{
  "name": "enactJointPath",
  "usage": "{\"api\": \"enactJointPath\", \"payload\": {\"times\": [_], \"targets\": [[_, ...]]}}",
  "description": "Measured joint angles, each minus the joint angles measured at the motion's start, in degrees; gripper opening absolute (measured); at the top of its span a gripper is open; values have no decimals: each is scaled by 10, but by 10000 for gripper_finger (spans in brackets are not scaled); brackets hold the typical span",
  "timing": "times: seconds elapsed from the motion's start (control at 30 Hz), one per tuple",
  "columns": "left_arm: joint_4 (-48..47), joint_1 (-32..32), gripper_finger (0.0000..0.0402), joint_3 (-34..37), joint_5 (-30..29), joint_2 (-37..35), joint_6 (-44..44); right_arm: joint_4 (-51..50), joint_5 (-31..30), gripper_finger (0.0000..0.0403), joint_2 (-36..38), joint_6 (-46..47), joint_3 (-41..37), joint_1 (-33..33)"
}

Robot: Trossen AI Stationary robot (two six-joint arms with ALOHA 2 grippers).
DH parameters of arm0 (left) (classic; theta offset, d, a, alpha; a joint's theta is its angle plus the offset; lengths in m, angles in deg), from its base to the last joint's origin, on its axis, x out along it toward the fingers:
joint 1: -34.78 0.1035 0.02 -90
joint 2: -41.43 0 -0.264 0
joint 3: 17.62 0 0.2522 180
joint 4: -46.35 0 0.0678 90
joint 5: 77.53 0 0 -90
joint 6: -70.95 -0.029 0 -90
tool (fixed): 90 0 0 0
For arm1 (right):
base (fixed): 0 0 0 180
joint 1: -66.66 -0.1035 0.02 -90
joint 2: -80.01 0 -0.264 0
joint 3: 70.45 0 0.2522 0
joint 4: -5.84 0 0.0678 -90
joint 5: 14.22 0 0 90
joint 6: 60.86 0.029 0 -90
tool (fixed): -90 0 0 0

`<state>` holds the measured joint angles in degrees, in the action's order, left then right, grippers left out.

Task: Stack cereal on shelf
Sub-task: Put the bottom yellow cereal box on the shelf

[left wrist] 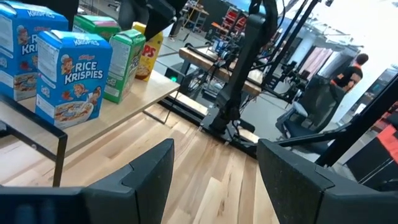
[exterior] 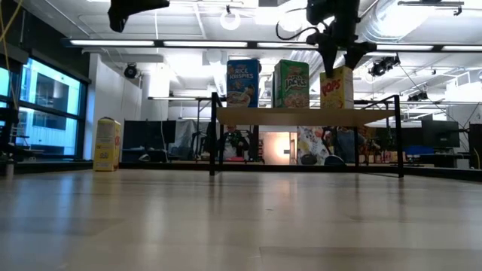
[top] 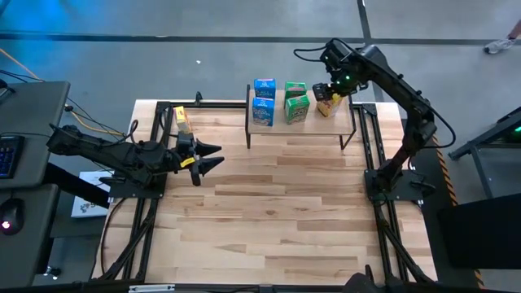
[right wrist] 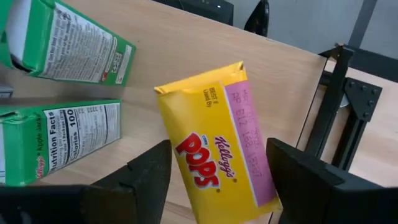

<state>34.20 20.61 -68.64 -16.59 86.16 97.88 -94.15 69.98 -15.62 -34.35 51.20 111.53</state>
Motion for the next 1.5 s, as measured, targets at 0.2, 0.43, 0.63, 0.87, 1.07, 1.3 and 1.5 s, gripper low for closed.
{"api": "enactJointPath", "payload": {"times": [0.2,0.43,0.63,0.87,1.07,1.3,1.5], "targets": [[-5,0,220,0,0,0,-1,14,-1,239,22,-14,0,0],[-5,0,220,0,0,0,-1,44,0,239,73,-16,0,0],[-5,0,220,0,0,0,-1,56,3,239,122,-10,0,-15],[-5,0,220,0,0,0,-1,68,-5,239,167,6,0,-99],[-5,0,220,0,0,0,-1,65,-85,239,178,41,0,-210],[-5,0,220,0,0,0,-1,33,-138,238,172,77,0,-301],[-5,0,220,0,0,0,0,11,-159,234,185,121,-43,-357]]}}
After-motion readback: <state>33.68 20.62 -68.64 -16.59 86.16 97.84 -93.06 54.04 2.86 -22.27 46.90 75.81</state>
